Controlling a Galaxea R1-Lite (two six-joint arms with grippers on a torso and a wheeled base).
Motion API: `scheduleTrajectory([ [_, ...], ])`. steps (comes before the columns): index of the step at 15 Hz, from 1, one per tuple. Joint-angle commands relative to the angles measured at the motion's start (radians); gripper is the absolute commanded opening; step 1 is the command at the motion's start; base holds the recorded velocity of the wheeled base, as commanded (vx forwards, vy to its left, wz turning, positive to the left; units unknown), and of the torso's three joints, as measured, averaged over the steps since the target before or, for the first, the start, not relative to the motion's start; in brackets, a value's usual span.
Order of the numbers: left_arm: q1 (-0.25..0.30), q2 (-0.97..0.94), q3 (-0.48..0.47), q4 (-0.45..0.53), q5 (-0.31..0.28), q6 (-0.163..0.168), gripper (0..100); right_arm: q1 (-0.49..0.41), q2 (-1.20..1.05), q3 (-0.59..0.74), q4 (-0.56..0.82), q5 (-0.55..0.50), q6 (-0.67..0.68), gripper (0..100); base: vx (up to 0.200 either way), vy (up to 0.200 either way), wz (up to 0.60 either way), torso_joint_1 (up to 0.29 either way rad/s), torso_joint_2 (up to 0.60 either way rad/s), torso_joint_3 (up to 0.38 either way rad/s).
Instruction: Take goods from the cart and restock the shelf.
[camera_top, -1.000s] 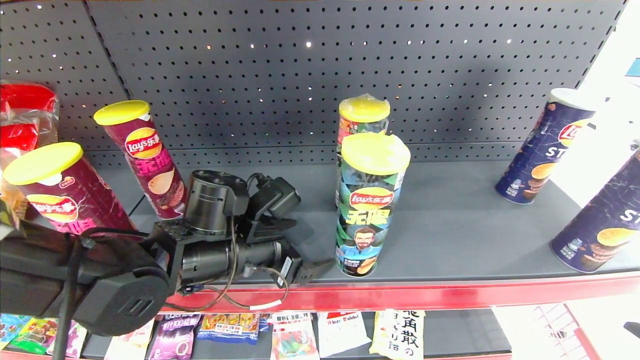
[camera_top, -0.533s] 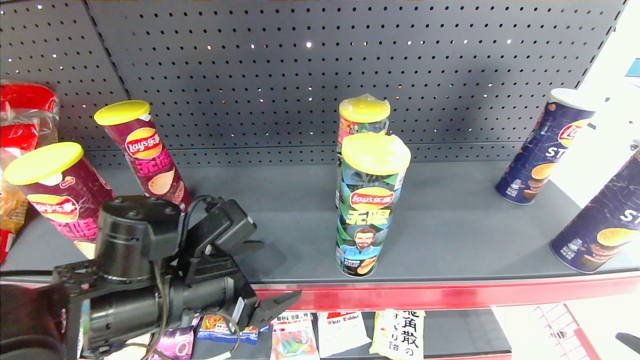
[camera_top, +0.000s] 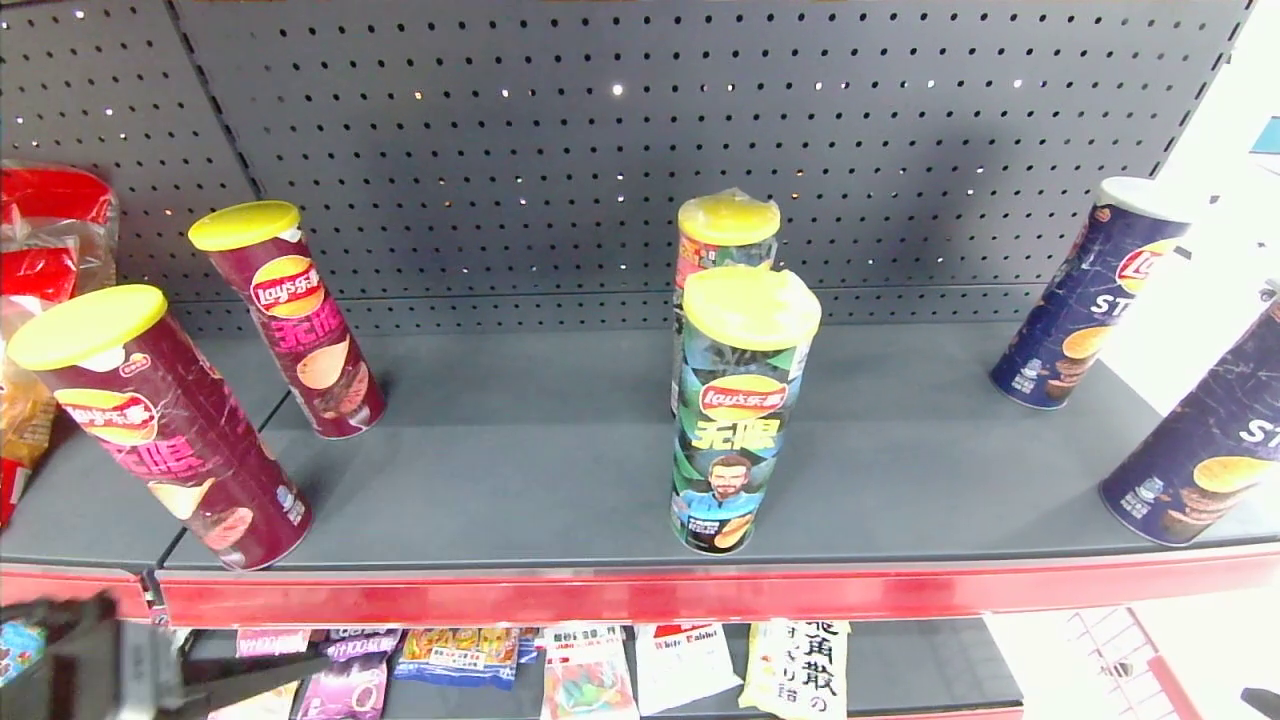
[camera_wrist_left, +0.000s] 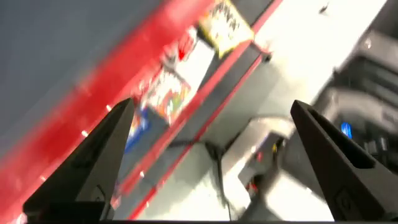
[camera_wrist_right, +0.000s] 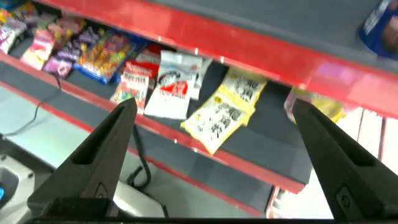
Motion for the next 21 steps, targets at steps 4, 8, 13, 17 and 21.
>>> scheduleTrajectory([
  [4,0.312,-0.790,-0.106,0.848,0.147,-0.064,100,-0.048,-0.026,-0.071,0.157,-0.028,0.032,100,0.000,0.000,0.00,0.000,0.00,0.000],
  [8,0.417,-0.778,-0.096,0.841,0.334,-0.178,100,-0.260,-0.040,-0.195,0.341,-0.040,0.087,100,0.000,0.000,0.00,0.000,0.00,0.000],
  [13,0.506,-0.772,-0.046,0.735,0.431,-0.330,100,-0.356,-0.189,-0.129,0.385,-0.003,0.110,100,0.000,0.000,0.00,0.000,0.00,0.000],
  [17,0.506,-0.772,0.079,0.371,0.458,-0.330,100,-0.367,-0.376,-0.040,0.281,0.034,0.047,100,0.000,0.000,0.00,0.000,0.00,0.000],
  [21,0.506,-0.772,0.328,-0.103,0.323,-0.265,100,-0.367,-0.374,0.100,0.034,-0.060,0.060,100,0.000,0.000,0.00,0.000,0.00,0.000],
])
